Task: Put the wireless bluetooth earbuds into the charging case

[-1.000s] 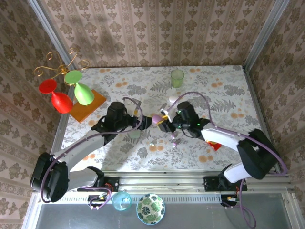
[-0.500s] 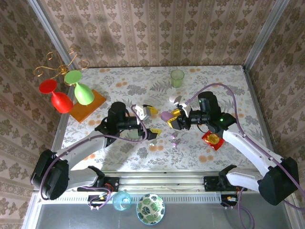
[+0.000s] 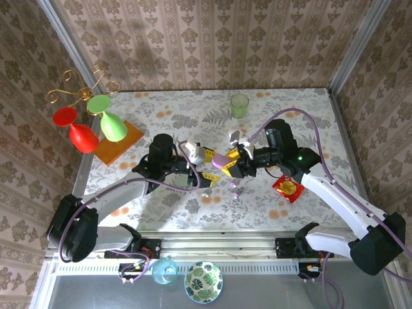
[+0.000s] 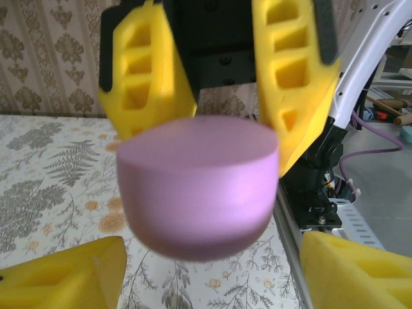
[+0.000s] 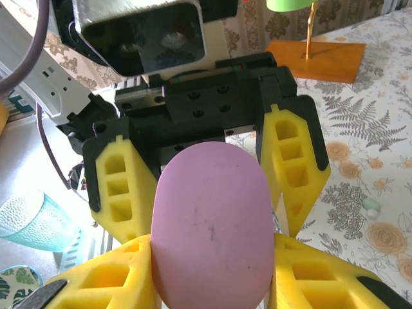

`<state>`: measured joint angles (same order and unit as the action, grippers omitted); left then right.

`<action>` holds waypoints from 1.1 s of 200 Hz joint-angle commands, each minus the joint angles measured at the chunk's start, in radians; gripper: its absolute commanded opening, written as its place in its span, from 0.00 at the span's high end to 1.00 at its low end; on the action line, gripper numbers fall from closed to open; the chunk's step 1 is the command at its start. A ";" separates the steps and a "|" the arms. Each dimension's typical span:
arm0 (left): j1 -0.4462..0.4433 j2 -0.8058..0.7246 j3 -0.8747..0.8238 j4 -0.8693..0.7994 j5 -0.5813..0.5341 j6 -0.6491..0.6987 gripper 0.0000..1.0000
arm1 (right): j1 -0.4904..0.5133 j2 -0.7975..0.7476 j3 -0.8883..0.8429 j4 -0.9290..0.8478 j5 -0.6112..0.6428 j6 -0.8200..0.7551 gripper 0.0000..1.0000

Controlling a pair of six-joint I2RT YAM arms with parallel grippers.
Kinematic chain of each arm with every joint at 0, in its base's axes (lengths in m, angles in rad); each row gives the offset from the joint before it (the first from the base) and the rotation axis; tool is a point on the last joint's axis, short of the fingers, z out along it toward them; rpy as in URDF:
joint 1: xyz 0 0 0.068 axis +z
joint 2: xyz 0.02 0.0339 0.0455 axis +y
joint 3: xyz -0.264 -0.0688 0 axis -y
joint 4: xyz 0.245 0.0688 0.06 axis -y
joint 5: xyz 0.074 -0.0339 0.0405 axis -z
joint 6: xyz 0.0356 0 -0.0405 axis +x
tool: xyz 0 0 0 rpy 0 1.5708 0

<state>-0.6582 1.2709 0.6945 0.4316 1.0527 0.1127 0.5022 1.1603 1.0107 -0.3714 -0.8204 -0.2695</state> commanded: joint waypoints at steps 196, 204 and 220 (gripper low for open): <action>-0.012 0.008 0.022 0.081 0.053 -0.037 0.73 | 0.029 0.011 0.019 -0.014 0.050 -0.023 0.50; -0.012 0.008 0.022 0.079 0.056 -0.031 0.75 | 0.028 0.009 0.019 -0.009 0.059 -0.021 0.48; -0.010 0.010 0.019 0.072 0.062 -0.025 0.76 | 0.026 0.002 0.013 0.002 0.079 -0.013 0.44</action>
<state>-0.6643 1.2762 0.6952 0.4801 1.0706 0.0555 0.5247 1.1862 1.0183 -0.4004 -0.7929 -0.2890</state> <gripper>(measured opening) 0.362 0.537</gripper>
